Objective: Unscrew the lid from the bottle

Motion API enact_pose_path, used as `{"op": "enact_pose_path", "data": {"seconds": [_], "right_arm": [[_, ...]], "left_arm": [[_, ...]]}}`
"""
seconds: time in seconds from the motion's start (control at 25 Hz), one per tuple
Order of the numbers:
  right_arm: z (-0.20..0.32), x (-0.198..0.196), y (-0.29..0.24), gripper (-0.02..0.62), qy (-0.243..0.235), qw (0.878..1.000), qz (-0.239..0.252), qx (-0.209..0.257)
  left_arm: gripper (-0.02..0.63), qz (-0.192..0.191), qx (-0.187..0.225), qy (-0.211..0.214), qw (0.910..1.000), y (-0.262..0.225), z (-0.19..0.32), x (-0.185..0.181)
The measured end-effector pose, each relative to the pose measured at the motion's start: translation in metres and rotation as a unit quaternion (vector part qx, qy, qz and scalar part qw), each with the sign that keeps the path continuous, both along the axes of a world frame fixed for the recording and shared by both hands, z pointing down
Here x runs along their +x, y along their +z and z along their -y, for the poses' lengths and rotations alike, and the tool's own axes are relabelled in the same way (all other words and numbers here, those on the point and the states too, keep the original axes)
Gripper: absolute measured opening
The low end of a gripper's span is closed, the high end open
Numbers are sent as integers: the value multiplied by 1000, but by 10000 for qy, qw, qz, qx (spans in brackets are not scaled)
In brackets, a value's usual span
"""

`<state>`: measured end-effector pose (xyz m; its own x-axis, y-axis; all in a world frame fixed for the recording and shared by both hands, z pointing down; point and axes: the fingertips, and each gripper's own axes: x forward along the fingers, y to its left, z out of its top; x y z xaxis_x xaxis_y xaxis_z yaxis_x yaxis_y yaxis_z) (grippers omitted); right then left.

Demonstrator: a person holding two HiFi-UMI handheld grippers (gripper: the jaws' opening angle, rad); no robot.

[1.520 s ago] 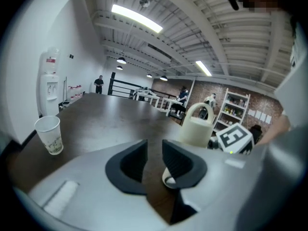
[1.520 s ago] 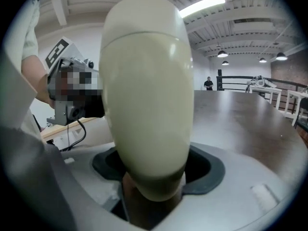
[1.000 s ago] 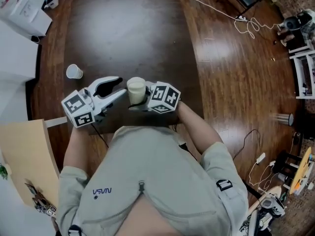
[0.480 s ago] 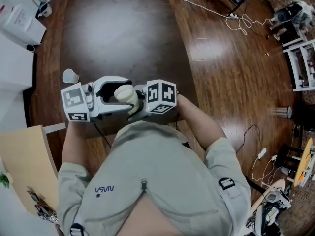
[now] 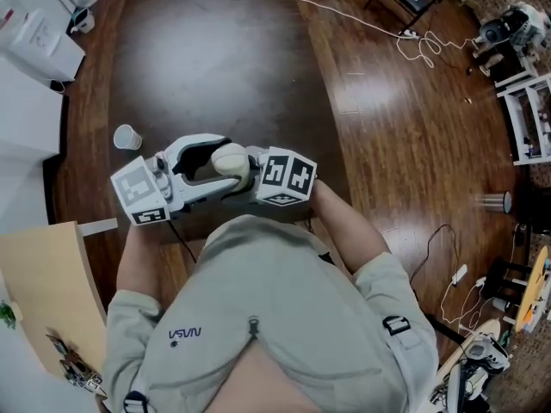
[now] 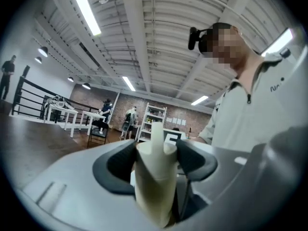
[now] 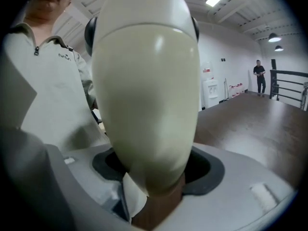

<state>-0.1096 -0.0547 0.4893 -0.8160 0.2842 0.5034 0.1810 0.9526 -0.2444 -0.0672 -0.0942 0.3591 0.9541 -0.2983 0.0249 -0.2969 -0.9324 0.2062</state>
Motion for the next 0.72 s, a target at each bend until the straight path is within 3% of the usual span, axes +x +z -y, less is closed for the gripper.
{"op": "enact_pose_path", "data": {"seconds": [0.12,0.32,0.52,0.72], "right_arm": [[2,-3,1,307,47,10000,5,30],[-25,4,1,305,-770,9969,-114,-78],[-36,8,3,305,-1241,9914,-401,65],[-28,9,7,305,-1022,9938,-385,202]], "left_arm": [[276,-52,38,16,10000,0,0,0],[299,-31,-118,628,9980,4,-14,9],[311,-14,-184,1150,9932,6,-26,19],[305,-22,-27,950,9955,8,-22,20]]}}
